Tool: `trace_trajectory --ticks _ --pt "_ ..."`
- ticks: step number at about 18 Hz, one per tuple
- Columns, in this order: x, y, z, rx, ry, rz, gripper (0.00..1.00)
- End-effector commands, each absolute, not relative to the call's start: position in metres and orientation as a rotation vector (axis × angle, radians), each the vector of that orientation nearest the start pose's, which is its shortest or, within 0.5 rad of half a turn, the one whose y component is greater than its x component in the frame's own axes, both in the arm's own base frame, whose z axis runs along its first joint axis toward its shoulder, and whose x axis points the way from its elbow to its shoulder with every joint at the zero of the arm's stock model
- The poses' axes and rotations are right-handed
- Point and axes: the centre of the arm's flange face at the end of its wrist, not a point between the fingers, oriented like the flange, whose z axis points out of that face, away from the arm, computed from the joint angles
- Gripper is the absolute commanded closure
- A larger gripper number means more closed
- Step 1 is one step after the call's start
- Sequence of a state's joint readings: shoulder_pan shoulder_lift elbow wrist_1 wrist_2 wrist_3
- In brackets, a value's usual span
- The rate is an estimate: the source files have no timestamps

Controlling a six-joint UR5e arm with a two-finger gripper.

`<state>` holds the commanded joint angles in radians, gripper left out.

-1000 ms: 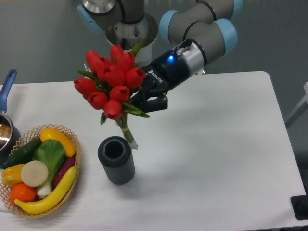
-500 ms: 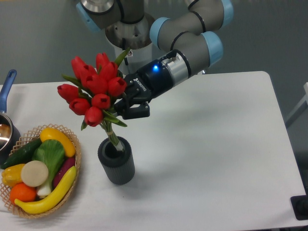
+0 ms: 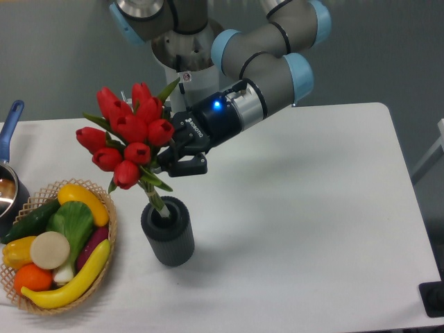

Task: Insert the flowers into the vase
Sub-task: 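Lower the tulip stems into the vase opening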

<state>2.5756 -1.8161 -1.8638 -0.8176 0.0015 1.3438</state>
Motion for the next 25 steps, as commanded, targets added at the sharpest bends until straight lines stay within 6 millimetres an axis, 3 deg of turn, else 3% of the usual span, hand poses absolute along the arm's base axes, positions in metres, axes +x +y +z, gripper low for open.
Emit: trace_trajectory --ticks 13,21,25 --pt "-0.346 0.489 0.325 -1.587 0.333 -0.537 0.64" --pt "-0.359 0.486 0.295 -1.654 0.297 -0.544 0.62" --pt "-0.358 0.485 0.284 -1.688 0.292 -0.548 0.53"
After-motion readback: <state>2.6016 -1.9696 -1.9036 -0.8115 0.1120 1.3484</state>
